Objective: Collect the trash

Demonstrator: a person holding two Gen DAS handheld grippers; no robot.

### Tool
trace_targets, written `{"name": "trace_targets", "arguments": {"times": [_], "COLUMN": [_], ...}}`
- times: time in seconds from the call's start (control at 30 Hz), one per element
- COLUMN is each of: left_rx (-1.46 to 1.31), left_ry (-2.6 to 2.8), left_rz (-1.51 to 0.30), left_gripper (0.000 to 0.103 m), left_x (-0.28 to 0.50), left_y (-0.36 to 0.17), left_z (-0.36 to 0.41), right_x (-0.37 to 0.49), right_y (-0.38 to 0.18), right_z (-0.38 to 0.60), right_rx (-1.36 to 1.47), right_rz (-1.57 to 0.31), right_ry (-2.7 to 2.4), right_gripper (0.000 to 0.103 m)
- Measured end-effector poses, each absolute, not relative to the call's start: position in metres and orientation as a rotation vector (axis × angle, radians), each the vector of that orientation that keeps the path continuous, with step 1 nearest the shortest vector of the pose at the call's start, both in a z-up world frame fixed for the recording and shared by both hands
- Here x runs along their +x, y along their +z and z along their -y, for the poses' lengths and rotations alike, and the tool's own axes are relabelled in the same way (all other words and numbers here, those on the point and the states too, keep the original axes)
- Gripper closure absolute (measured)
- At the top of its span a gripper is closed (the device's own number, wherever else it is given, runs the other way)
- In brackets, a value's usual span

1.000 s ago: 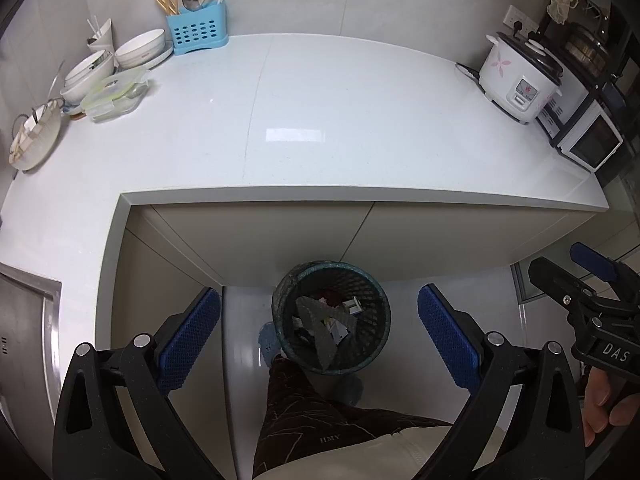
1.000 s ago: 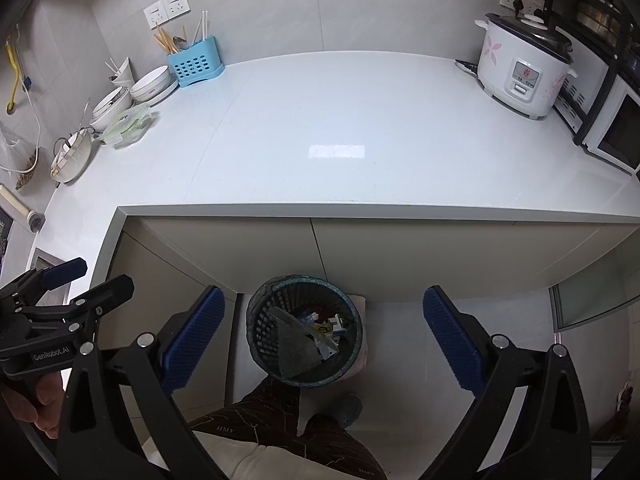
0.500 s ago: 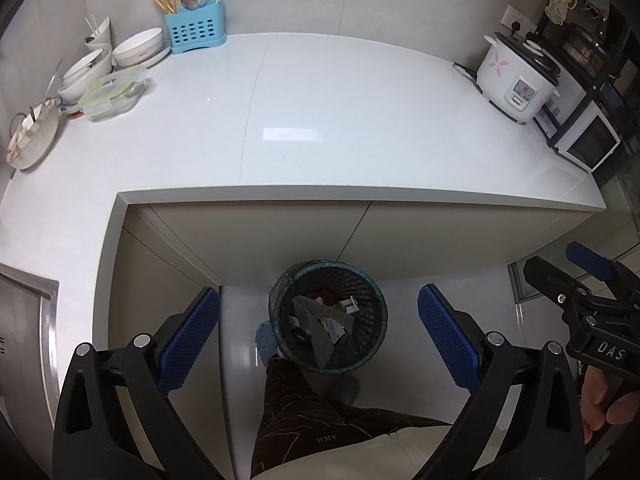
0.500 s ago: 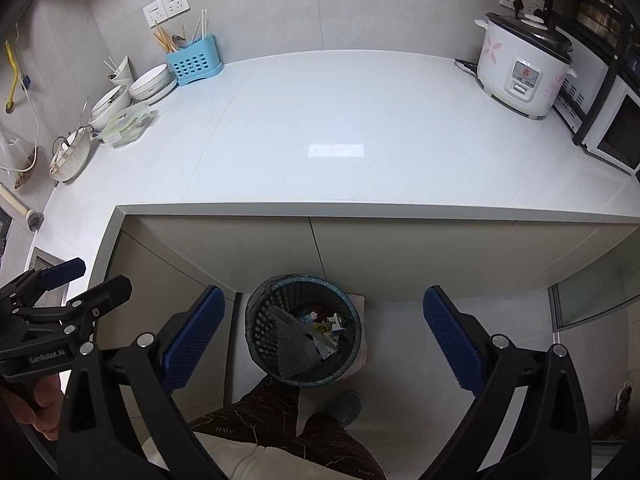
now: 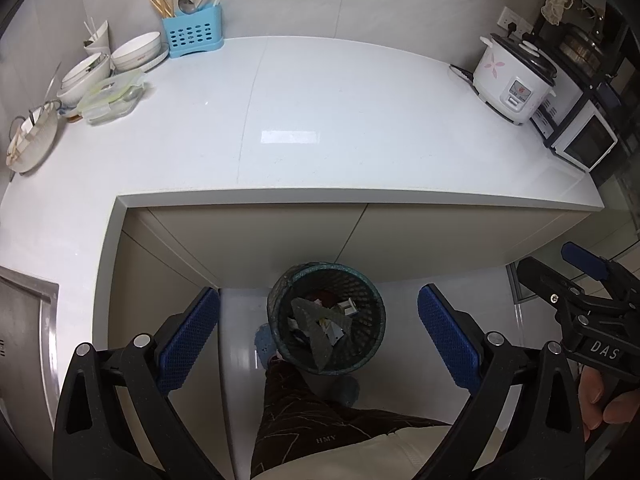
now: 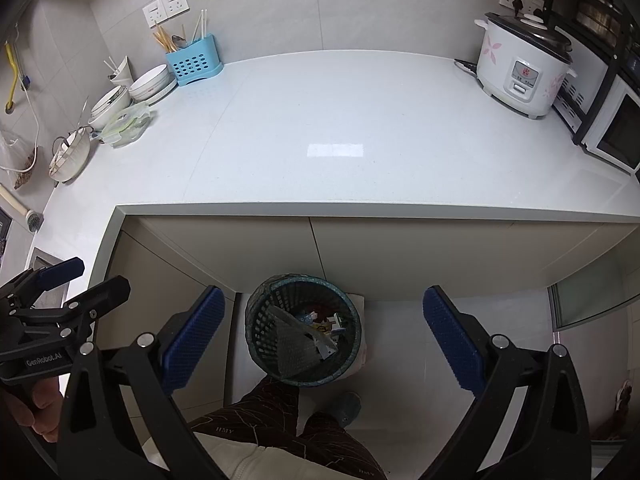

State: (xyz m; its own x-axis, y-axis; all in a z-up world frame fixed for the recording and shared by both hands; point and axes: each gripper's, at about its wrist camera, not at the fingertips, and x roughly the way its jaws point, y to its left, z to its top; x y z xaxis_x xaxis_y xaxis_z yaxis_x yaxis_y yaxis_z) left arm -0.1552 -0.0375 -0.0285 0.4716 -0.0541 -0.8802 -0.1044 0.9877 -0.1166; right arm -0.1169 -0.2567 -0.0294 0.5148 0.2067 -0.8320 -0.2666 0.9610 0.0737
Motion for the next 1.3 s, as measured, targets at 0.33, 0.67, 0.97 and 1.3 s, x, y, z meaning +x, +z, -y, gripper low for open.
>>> {"name": "trace_targets", "arguments": {"times": [0.33, 0.67, 0.97, 1.3], "left_rx": [-0.154, -0.143, -0.132, -0.142], "left_ry": [0.035, 0.053, 0.047, 0.043], "left_rz": [-1.07, -1.072, -1.07, -1.084], "left_gripper": [0.006, 0.006, 0.006, 0.006], "left_x": [-0.1557, -0.1552, -0.1547, -0.1496], "left_y": [-0.0275, -0.0282, -0.0277, -0.0297], "left_z": [0.0389, 0.0386, 0.0415, 0.0423], "right_x": [-0.1169, -0.1182, -0.1183, -0.115], "right_y": [-0.0294, -0.0331, -0.0341, -0.0332], "right_z": [0.256, 0.253, 0.2516, 0.2517], "right_rx": [-0.065, -0.068, -0.074, -0.086], "right_rz": [-0.992, -0.994, -0.993, -0.991], "right_ry": [0.288, 0.293, 0.296, 0.306], "right_gripper": [0.008, 0.008, 0.008, 0.008]}}
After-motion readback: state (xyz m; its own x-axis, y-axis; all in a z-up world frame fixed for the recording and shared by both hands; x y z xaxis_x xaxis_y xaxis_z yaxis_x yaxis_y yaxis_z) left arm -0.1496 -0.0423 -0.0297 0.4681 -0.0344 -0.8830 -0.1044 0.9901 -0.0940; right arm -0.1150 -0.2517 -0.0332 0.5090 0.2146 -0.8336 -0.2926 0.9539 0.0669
